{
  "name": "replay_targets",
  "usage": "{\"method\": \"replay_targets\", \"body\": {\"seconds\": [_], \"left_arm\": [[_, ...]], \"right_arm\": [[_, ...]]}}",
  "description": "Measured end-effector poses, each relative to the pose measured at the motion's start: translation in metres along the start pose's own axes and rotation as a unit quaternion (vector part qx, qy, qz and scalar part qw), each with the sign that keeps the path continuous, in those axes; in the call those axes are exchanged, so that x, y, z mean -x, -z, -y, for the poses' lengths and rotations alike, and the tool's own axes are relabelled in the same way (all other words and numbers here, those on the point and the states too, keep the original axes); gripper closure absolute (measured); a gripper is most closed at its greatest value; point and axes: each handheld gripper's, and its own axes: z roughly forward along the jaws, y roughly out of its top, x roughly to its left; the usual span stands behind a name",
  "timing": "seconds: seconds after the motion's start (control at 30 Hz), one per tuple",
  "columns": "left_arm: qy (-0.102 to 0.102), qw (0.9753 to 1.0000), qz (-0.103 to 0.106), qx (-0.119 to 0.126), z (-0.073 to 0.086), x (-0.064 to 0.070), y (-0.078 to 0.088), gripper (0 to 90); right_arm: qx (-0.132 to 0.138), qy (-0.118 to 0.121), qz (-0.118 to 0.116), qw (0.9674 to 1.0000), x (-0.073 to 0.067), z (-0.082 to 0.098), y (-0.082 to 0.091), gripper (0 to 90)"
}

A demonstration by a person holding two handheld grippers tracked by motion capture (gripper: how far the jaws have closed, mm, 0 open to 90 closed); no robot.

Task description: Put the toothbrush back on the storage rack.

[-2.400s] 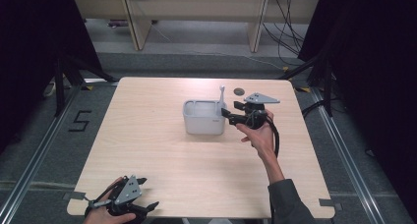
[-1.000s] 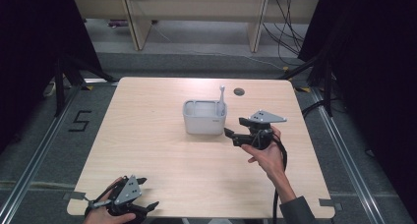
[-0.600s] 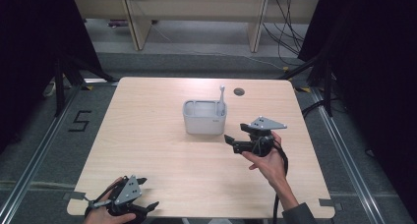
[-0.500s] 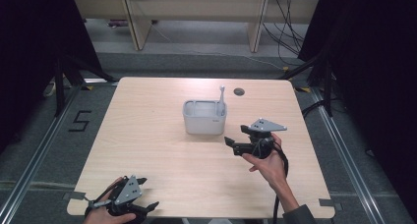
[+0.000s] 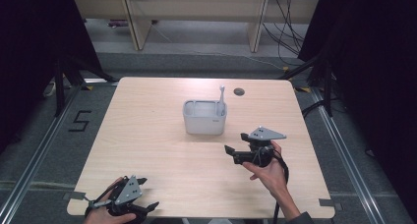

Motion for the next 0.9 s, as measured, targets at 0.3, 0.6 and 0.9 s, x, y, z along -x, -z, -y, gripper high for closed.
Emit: {"method": "replay_targets", "body": {"seconds": [0.3,0.6,0.9], "left_arm": [[0.0,1.0,0.005,-0.005,-0.001,0.0,0.001,14.8],[0.001,1.0,0.004,-0.005,-0.001,0.0,0.001,14.8],[0.001,1.0,-0.001,0.002,0.0,0.0,0.001,14.8]], "right_arm": [[-0.01,-0.005,-0.009,0.9999,-0.006,0.01,0.002,21.8],[-0.015,-0.008,-0.008,0.9998,-0.007,0.019,0.007,21.5],[-0.015,-0.027,-0.017,0.9994,-0.01,0.027,0.011,19.3]]}}
